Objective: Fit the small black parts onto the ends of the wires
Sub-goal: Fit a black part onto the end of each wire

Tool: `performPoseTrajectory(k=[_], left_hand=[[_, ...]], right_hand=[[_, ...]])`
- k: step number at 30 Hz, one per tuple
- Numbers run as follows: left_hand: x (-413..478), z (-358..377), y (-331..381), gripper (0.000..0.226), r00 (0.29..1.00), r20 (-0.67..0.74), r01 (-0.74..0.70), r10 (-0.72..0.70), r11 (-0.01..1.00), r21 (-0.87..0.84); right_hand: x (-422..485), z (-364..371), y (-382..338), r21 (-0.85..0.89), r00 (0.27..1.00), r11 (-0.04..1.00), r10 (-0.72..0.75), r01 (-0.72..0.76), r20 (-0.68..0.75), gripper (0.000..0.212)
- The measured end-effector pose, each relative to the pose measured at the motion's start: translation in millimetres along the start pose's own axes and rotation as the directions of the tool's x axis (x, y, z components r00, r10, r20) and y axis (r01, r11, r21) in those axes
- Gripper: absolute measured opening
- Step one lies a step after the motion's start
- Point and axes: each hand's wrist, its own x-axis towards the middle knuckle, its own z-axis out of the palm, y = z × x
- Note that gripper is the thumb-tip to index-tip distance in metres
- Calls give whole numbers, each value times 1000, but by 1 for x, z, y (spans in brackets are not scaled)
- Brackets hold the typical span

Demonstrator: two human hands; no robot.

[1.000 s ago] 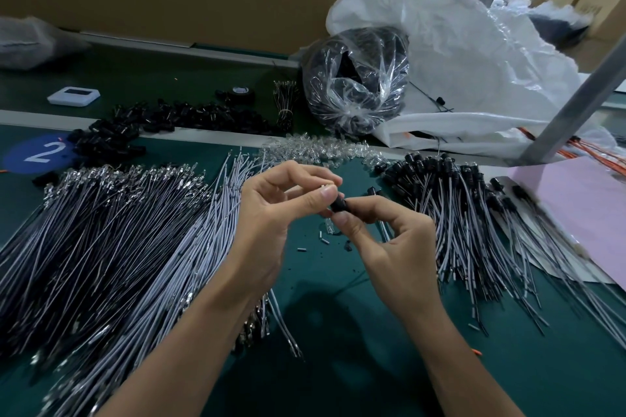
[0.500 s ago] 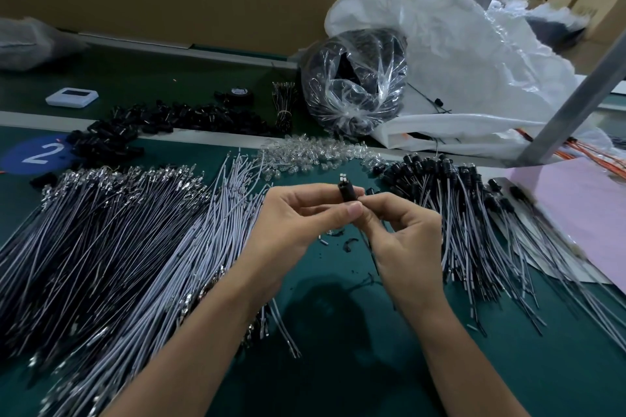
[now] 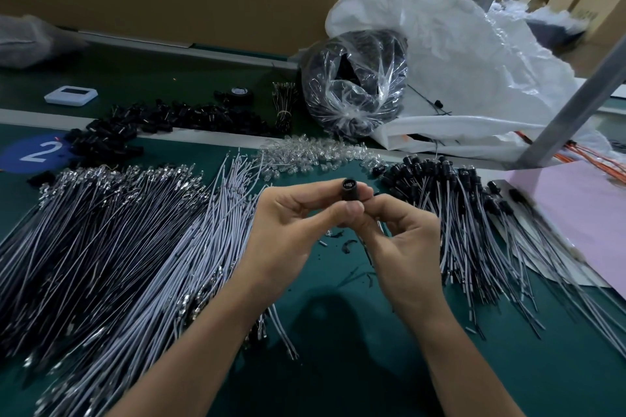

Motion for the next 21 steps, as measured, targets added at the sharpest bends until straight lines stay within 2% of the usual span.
performPoseTrajectory(k=[10,16,21], left_hand=[[-1,6,2,26,1000,3,-6,6,995,-104],[1,3,3,23,998,2,65,-65,998,24],[0,1,0,13,999,-31,-9,10,999,42]], right_hand=[[-3,3,5,68,1000,997,-21,20,11,11],[-1,-1,7,66,1000,998,-4,4,-3,10],[-4,3,7,51,1000,999,-6,6,-6,16]])
